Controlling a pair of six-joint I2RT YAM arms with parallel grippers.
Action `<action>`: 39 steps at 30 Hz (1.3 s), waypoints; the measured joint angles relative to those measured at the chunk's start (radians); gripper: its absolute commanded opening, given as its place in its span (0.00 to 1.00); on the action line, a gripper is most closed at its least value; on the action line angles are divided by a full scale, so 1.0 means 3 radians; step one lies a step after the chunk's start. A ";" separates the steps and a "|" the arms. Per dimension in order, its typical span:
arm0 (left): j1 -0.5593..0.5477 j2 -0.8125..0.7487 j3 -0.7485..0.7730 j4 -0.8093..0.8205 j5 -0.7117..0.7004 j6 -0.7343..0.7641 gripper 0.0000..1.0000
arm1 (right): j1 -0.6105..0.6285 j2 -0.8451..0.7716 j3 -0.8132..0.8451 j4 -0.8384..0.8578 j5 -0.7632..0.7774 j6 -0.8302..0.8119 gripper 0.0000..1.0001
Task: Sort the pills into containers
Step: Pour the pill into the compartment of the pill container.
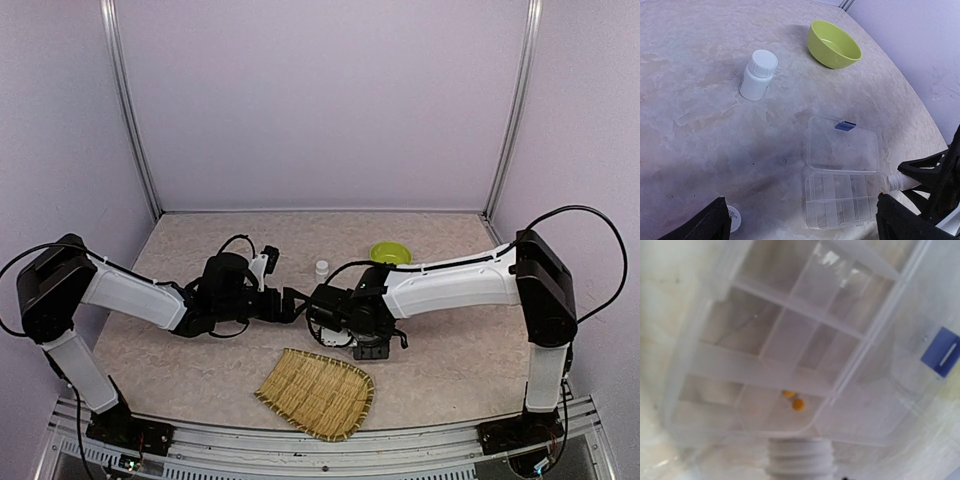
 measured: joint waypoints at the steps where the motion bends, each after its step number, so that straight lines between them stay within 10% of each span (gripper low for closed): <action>1: 0.0000 0.0000 0.0000 0.0000 -0.0001 0.0000 0.99 | 0.0000 0.0003 0.0000 -0.0001 0.0013 -0.0001 0.31; 39: 0.0015 0.0000 -0.0018 0.0000 -0.0001 0.0000 0.99 | 0.0000 0.0022 0.0001 0.0072 0.0137 0.0136 0.30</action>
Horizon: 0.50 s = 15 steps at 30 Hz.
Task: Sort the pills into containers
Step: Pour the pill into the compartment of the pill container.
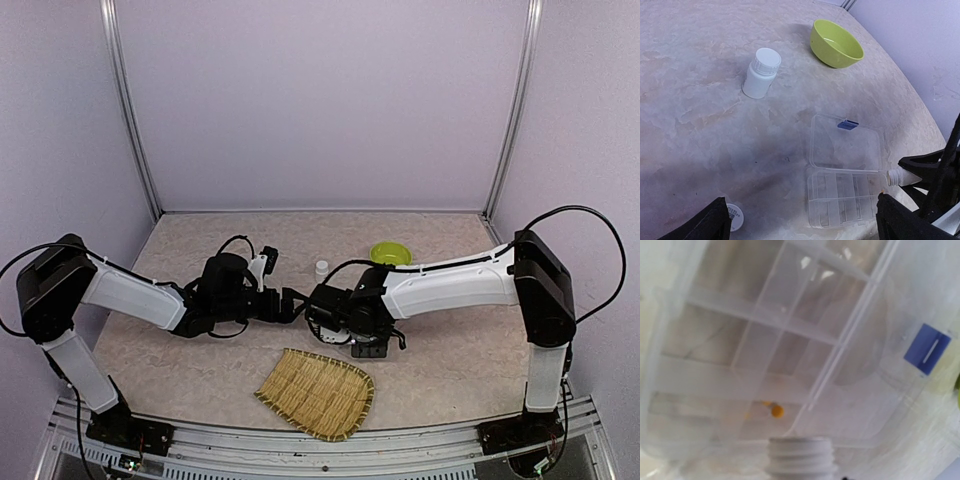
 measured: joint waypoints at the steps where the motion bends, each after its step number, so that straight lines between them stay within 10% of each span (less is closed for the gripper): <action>1: 0.0000 0.0000 0.0000 0.0000 0.0000 0.0001 0.99 | 0.0000 0.0000 0.0000 0.0004 -0.0001 0.0011 0.30; 15: 0.0000 0.0000 0.0000 0.0000 0.0000 0.0001 0.99 | 0.0000 -0.0139 -0.0192 0.0092 -0.0076 0.0205 0.30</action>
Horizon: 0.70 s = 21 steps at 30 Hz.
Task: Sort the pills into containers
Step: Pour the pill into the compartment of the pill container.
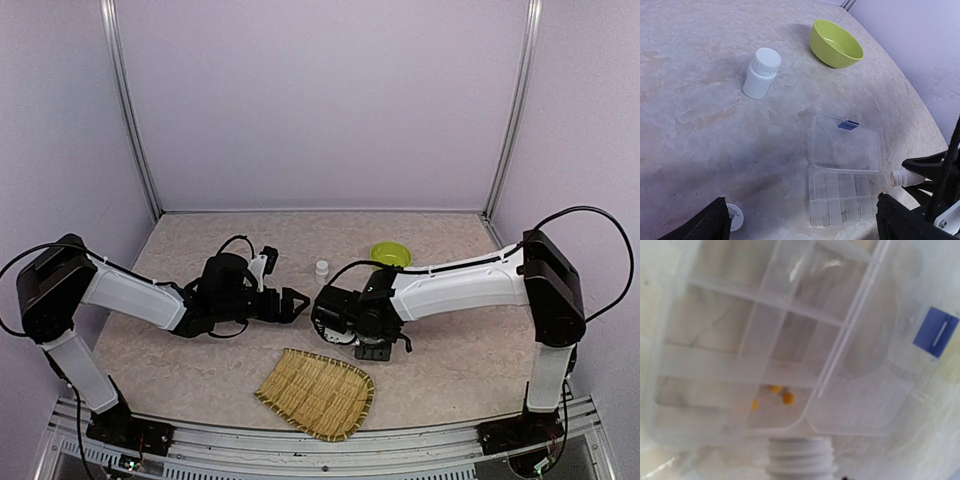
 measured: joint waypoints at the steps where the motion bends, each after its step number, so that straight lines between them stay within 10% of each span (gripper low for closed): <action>1: 0.0000 0.0000 0.0000 0.0000 0.0000 -0.0001 0.99 | 0.0000 -0.0017 -0.0018 0.0020 0.0000 0.0010 0.30; 21: 0.0000 0.0000 0.0000 0.0000 0.0000 -0.0001 0.99 | 0.0000 -0.0389 -0.0511 0.0635 -0.0027 0.0160 0.30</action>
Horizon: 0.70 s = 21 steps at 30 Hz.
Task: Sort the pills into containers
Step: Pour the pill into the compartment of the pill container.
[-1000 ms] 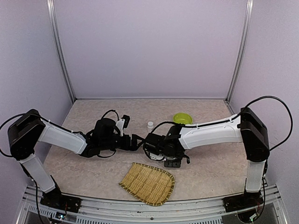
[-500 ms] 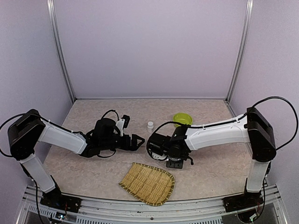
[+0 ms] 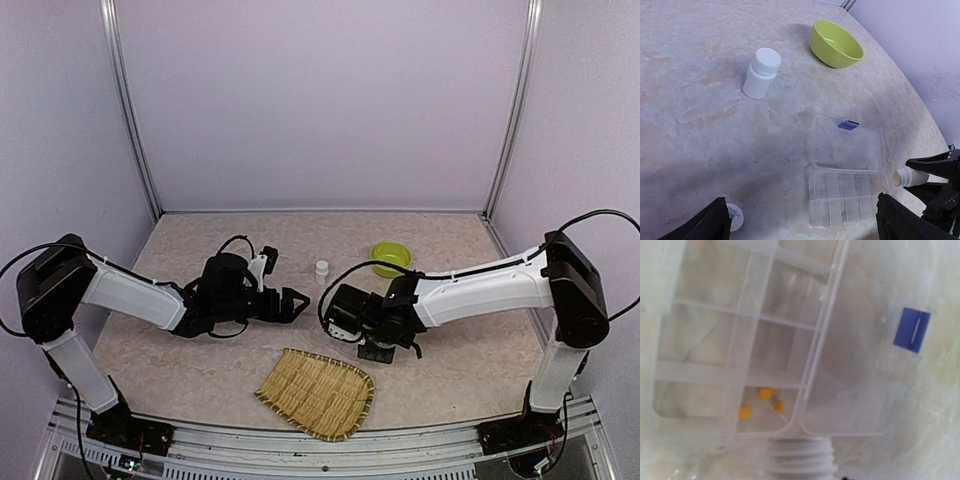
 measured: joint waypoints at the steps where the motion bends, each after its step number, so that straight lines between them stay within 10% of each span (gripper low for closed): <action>1: 0.0000 0.0000 0.0000 0.0000 0.0000 0.0001 0.99 | 0.0000 -0.0028 -0.0042 0.0042 -0.0013 0.0008 0.30; 21: 0.0000 0.0000 0.0000 0.0000 -0.0001 0.0001 0.99 | -0.0001 -0.0465 -0.0593 0.0762 -0.0197 0.0165 0.30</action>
